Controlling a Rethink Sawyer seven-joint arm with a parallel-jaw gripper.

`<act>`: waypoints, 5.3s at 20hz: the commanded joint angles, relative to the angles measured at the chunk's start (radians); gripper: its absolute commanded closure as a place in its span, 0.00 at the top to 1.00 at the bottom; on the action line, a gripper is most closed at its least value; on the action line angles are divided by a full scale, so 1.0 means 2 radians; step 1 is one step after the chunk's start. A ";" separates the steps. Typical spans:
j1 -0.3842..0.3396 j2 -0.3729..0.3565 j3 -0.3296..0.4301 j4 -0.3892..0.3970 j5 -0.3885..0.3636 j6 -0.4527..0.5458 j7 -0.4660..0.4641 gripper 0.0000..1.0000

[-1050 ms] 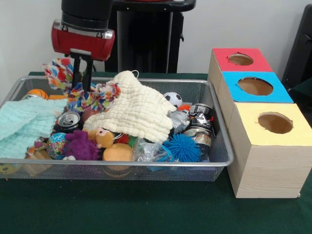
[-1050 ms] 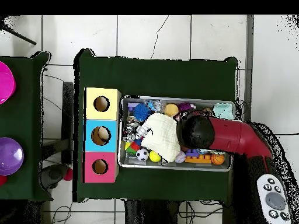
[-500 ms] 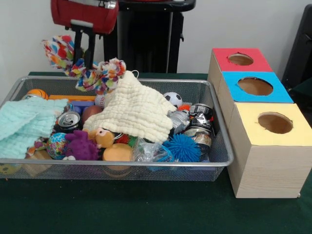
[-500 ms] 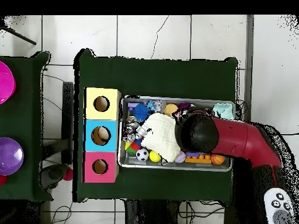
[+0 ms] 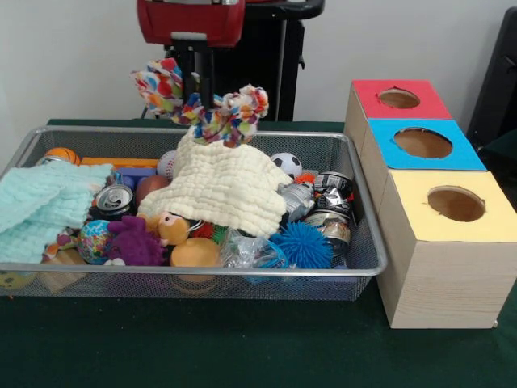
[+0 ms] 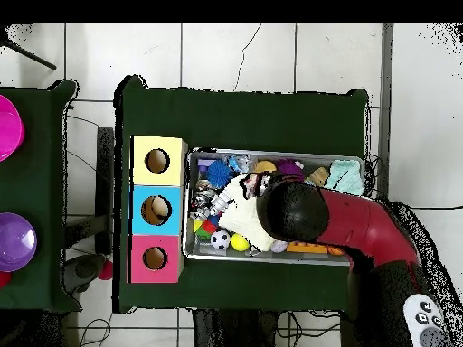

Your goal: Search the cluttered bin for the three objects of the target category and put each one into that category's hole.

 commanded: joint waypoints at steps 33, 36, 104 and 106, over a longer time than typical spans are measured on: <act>-0.016 -0.035 0.146 0.164 0.188 -0.001 0.071 0.00; -0.012 -0.031 0.151 0.162 0.199 -0.009 0.071 0.00; 0.213 0.088 -0.039 0.013 0.189 -0.203 0.098 0.00; 0.227 0.094 -0.055 -0.001 0.191 -0.196 0.099 0.00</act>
